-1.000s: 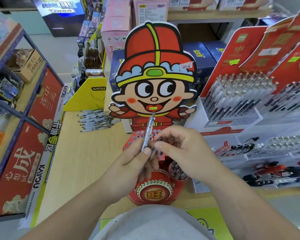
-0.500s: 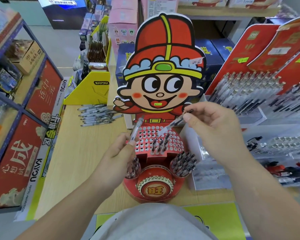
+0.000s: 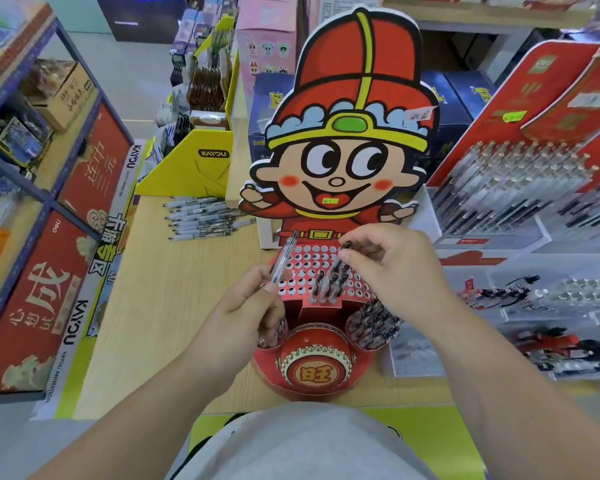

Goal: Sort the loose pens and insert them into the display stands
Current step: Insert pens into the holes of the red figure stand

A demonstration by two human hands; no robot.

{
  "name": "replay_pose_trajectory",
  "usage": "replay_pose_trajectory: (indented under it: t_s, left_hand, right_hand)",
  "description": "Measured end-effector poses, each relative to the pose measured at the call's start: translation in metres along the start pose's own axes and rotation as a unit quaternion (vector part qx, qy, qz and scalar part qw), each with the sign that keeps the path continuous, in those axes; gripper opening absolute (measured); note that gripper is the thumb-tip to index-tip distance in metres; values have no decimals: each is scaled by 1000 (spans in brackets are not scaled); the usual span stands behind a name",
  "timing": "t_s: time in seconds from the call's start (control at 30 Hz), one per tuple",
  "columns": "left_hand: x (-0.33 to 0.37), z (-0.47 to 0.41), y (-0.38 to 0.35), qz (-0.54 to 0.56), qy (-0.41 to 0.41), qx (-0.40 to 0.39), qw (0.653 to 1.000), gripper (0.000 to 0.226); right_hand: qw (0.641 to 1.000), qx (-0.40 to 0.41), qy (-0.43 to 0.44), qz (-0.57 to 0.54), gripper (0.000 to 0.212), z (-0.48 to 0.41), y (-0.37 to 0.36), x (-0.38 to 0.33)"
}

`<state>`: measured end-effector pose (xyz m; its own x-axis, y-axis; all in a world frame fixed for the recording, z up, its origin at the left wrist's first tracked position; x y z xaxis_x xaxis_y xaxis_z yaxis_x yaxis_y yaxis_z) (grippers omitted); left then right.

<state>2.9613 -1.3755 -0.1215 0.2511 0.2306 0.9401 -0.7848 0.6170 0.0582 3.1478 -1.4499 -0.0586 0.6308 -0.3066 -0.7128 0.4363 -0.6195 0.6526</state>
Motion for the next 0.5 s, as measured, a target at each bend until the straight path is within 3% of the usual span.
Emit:
replay_pose_trajectory:
  t_s: [0.5]
  left_hand:
    - [3,-3,4,19,3,10,1000,27]
  right_hand:
    - [999,-46,-9,1,12,3,-14,3]
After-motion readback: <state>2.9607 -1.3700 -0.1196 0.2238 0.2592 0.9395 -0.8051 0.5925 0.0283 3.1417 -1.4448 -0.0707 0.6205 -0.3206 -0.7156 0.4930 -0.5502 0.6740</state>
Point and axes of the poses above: each hand's wrist, its own z-axis away from the middle knuckle, its own y-axis out of the back of the hand, x = y × z, the point moved 9 cm from there along -z, towards the middle knuckle, and after that the axes turned 13 degrees about x, right-handed, at the moved point
